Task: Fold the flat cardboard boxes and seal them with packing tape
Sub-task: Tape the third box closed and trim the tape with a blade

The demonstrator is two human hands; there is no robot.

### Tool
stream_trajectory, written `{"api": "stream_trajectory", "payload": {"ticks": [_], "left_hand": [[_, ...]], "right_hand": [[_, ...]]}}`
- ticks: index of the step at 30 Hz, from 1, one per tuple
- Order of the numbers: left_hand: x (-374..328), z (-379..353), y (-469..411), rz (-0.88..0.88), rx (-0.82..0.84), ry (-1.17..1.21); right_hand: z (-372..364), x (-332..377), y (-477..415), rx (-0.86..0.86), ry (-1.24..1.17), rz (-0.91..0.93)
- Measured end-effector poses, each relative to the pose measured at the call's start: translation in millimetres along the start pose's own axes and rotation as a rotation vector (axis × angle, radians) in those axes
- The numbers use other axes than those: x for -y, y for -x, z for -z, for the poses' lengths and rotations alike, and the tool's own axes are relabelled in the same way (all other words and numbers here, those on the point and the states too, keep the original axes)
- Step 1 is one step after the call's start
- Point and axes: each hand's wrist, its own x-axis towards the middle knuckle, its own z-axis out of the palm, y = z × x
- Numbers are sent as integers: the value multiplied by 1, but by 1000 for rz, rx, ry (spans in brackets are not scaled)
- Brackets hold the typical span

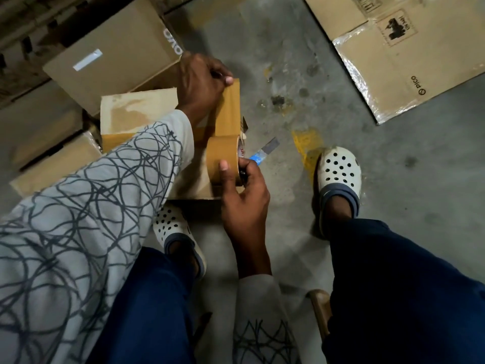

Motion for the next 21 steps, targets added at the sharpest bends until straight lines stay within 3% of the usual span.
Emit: {"api": "stream_trajectory", "payload": {"ticks": [4, 9, 12, 16, 18, 21], "left_hand": [[-1, -2, 2, -1, -10, -38], [6, 1, -5, 184, -84, -231], [5, 14, 10, -30, -98, -459], [-2, 15, 28, -390, 219, -243], [2, 5, 30, -400, 359, -279], [6, -8, 31, -281, 378, -227]], "right_hand": [[-1, -2, -3, 0, 2, -23], [-4, -6, 4, 14, 7, 10], [-4, -6, 8, 14, 4, 80], [-5, -7, 10, 24, -24, 50], [-2, -8, 12, 20, -28, 37], [1, -6, 10, 14, 15, 26]]}}
